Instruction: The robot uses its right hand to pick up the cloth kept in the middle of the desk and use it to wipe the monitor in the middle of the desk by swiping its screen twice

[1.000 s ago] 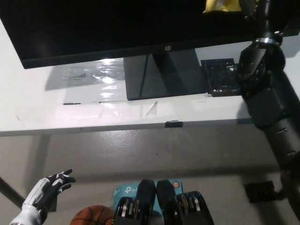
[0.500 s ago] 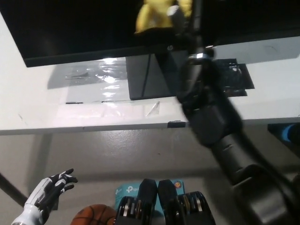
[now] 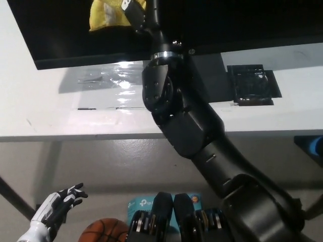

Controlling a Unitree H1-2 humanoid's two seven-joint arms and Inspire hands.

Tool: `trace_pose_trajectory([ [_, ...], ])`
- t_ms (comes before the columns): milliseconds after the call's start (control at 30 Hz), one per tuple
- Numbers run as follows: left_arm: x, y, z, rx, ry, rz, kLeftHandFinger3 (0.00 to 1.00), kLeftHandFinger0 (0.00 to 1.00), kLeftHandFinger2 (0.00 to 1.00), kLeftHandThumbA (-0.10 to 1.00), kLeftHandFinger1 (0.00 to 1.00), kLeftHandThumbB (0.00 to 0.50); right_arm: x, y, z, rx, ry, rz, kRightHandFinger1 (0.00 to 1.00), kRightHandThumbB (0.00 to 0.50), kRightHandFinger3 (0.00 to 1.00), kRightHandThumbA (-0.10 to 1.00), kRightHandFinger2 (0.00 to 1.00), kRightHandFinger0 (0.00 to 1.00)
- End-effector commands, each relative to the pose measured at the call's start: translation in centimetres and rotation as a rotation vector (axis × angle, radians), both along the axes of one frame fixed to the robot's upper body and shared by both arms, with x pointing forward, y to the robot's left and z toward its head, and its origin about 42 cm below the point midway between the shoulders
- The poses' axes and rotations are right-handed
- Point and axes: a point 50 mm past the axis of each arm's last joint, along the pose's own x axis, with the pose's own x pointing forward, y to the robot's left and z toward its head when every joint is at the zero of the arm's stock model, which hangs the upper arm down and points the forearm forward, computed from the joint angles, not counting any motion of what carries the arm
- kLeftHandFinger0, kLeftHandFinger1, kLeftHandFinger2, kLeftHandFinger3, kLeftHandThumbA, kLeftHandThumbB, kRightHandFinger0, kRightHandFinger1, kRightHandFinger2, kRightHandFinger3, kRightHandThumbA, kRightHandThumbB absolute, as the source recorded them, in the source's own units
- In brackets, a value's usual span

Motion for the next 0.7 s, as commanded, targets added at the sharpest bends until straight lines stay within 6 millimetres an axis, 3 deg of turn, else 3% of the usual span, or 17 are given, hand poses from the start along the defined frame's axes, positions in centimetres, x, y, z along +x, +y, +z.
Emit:
trace_pose_trajectory([
  [0,0.2,0.4,0.9,0.017,-0.03,-0.01,1.0,0.99,0.95,0.58,0.91,0.083,0.4,-0.5,3.3,-0.043,-0.085,0.008,0.0,0.091,0.1,-0.1,0.11,0.0],
  [67,0.2,0.4,0.6,0.008,-0.028,-0.01,1.0,0.98,0.95,0.58,0.9,0.087,0.8,-1.4,3.3,-0.051,-0.087,-0.016,0.0,0.088,0.11,-0.1,0.12,0.0],
  [100,0.3,0.4,0.5,0.004,-0.028,-0.009,1.0,0.97,0.94,0.58,0.89,0.097,1.1,-2.0,3.3,-0.057,-0.089,-0.033,0.0,0.107,0.21,-0.1,0.12,0.0],
  [200,0.1,0.5,0.4,0.018,-0.03,-0.01,1.0,0.96,0.92,0.6,0.88,0.104,2.0,-4.8,3.0,-0.072,-0.103,-0.065,0.0,0.117,0.11,-0.1,0.13,0.0],
  [233,0.1,0.5,0.4,0.015,-0.031,-0.007,1.0,0.95,0.91,0.6,0.87,0.112,2.2,-5.5,2.9,-0.071,-0.122,-0.075,0.0,0.155,0.19,-0.1,0.12,0.0],
  [333,-0.1,0.6,0.2,0.009,-0.03,0.001,1.0,0.93,0.89,0.59,0.86,0.123,2.6,-7.2,2.4,-0.077,-0.109,-0.091,0.0,0.121,0.27,-0.1,0.14,0.0],
  [400,-0.3,0.6,0.1,0.002,-0.025,-0.004,1.0,0.95,0.89,0.59,0.87,0.133,3.1,-9.8,2.0,-0.085,-0.074,-0.141,0.0,0.081,0.17,-0.1,0.2,0.0],
  [433,-0.3,0.6,0.1,-0.011,-0.023,0.003,1.0,0.95,0.89,0.57,0.87,0.138,3.2,-10.7,1.8,-0.079,-0.073,-0.156,0.0,0.095,0.17,-0.1,0.26,0.0],
  [500,-0.4,0.6,0.0,-0.015,-0.023,0.005,1.0,0.95,0.87,0.57,0.86,0.136,3.4,-11.7,1.6,-0.084,-0.086,-0.174,0.0,0.108,0.2,-0.1,0.27,0.0],
  [533,-0.4,0.5,0.0,-0.01,-0.023,0.004,1.0,0.95,0.87,0.57,0.86,0.132,3.6,-12.4,1.4,-0.074,-0.067,-0.187,0.0,0.114,0.35,-0.1,0.27,0.0],
  [600,-0.6,0.5,-0.1,-0.022,-0.014,0.017,1.0,0.98,0.86,0.56,0.87,0.137,3.6,-13.9,1.0,-0.077,-0.067,-0.202,0.0,0.082,0.14,-0.1,0.3,0.0],
  [633,-0.7,0.6,-0.2,-0.017,-0.016,0.014,1.0,0.97,0.87,0.56,0.86,0.144,3.7,-15.0,0.5,-0.092,-0.089,-0.228,0.01,0.14,0.12,-0.1,0.36,0.0],
  [667,-0.7,0.6,-0.2,-0.018,-0.016,0.013,1.0,0.97,0.88,0.56,0.87,0.145,3.7,-15.5,0.3,-0.093,-0.087,-0.236,0.04,0.164,0.27,-0.1,0.42,0.0],
])
